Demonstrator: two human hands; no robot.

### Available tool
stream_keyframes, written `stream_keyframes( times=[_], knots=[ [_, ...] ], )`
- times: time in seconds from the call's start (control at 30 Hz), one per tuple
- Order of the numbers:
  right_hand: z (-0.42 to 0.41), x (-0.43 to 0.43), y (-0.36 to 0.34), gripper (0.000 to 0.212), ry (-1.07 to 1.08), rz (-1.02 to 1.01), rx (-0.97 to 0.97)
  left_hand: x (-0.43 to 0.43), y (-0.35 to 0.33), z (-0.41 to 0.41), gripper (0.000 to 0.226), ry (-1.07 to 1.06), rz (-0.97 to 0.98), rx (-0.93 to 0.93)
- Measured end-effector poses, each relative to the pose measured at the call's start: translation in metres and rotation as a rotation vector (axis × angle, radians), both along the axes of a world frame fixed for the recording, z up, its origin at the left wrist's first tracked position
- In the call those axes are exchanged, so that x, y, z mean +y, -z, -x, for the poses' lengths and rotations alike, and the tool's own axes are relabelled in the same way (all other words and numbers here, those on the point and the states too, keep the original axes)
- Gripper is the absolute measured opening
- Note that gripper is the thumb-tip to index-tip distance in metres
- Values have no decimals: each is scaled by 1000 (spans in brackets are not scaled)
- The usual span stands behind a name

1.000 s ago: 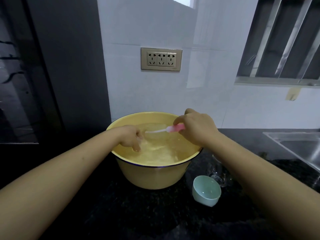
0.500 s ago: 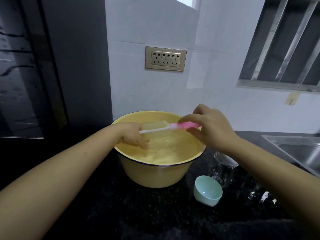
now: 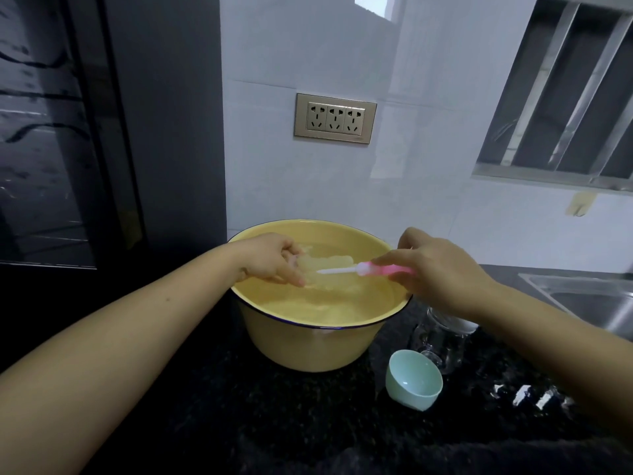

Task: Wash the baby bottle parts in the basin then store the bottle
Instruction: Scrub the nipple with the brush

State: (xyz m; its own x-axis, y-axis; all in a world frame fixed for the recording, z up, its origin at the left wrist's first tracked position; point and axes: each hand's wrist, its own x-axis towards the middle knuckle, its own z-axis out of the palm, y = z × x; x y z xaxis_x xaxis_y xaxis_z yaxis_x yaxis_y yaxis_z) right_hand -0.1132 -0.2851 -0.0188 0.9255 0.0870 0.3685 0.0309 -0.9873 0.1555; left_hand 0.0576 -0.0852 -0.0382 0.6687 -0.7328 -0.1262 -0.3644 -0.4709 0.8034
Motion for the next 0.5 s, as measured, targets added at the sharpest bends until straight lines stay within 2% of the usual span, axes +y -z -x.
stream_keyframes(
  times=[0.07,0.17,0.23,0.27,0.3,0.33,0.37,0.5],
  knots=[
    [-1,5,-4,39,-51,70,12,-1,1,3,46,47,-58,-155],
    [-9,14,-17,41,-169,390,-49,-3,4,5,50,94,-100,-275],
    [-11,25,-30,22,-255,621,-137,-4,5,4,50,93,-77,-296],
    [-12,32,-36,24,-264,680,-182,-4,6,3,50,91,-64,-306],
    [-13,36,-40,44,-264,728,-218,-4,6,2,50,92,-56,-322],
    [-15,36,-42,54,-270,769,-195,-4,6,2,48,91,-53,-342],
    [-17,38,-46,54,-258,802,-142,-5,7,2,47,87,-52,-359],
    [-19,47,-49,41,-73,781,146,-6,7,3,52,56,-21,-389]
  ],
)
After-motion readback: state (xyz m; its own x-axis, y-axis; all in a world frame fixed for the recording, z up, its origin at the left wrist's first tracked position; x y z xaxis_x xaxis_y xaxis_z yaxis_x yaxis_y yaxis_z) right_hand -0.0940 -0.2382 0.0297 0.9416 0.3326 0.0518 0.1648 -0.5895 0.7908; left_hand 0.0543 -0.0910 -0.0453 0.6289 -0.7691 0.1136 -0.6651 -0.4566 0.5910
